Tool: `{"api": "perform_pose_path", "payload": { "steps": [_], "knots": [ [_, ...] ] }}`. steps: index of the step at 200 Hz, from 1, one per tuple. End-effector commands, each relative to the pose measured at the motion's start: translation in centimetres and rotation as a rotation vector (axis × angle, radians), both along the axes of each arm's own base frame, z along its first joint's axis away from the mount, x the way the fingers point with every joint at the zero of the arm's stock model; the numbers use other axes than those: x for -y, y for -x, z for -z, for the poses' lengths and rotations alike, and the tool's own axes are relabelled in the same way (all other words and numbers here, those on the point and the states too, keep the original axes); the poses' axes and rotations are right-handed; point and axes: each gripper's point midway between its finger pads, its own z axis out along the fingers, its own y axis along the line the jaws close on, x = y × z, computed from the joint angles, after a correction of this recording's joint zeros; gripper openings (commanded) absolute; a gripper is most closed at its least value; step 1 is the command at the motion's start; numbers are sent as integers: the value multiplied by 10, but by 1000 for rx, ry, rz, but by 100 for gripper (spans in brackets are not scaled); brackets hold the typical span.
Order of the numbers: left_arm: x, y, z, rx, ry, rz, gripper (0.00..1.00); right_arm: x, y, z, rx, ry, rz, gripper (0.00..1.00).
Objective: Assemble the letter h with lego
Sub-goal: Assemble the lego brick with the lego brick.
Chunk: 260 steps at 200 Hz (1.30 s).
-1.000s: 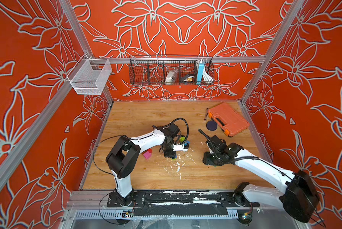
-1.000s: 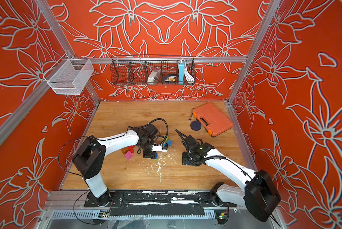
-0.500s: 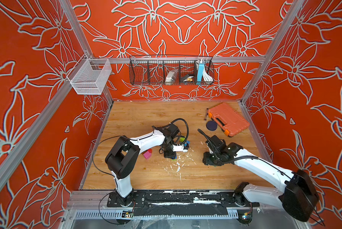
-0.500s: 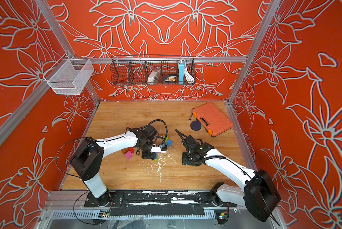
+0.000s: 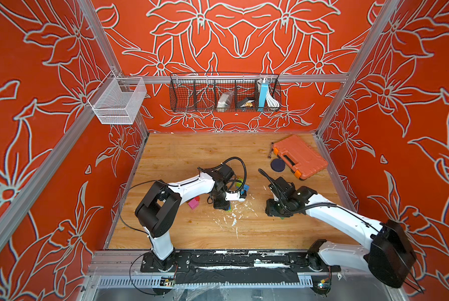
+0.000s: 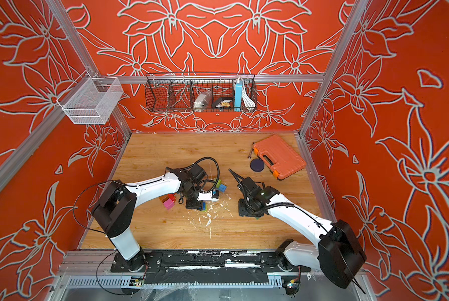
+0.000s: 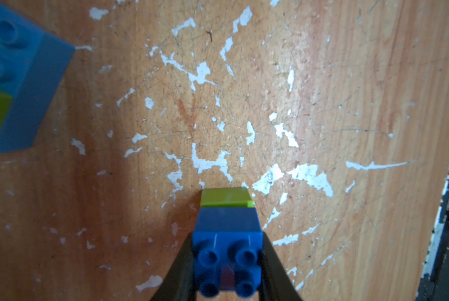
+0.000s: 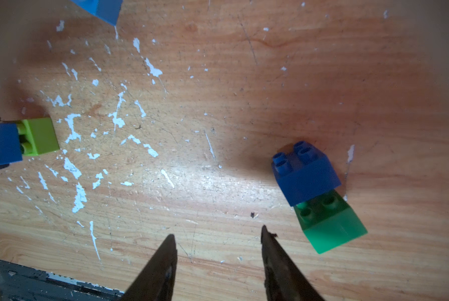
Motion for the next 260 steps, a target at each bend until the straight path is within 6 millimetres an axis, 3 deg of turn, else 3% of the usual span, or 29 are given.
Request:
{"api": "perform_pose_path", "payload": {
  "steps": [1,48,78,126,189,260],
  "knots": [
    [-3,9,9,-54,-28,-4,25,-4,-5,-5,9,-14,2,54],
    [4,4,11,-51,-33,-27,23,-4,-4,-5,10,-14,-3,54],
    [3,19,12,-101,-63,-26,22,0,-4,-6,13,7,-1,54],
    [-10,24,31,-78,-162,37,22,-1,-6,-7,23,7,-5,54],
    [-18,31,55,-140,-226,40,21,5,-14,-30,94,23,-14,54],
    [-19,41,62,-218,-215,14,22,51,-19,-45,137,212,51,54]
  ]
}}
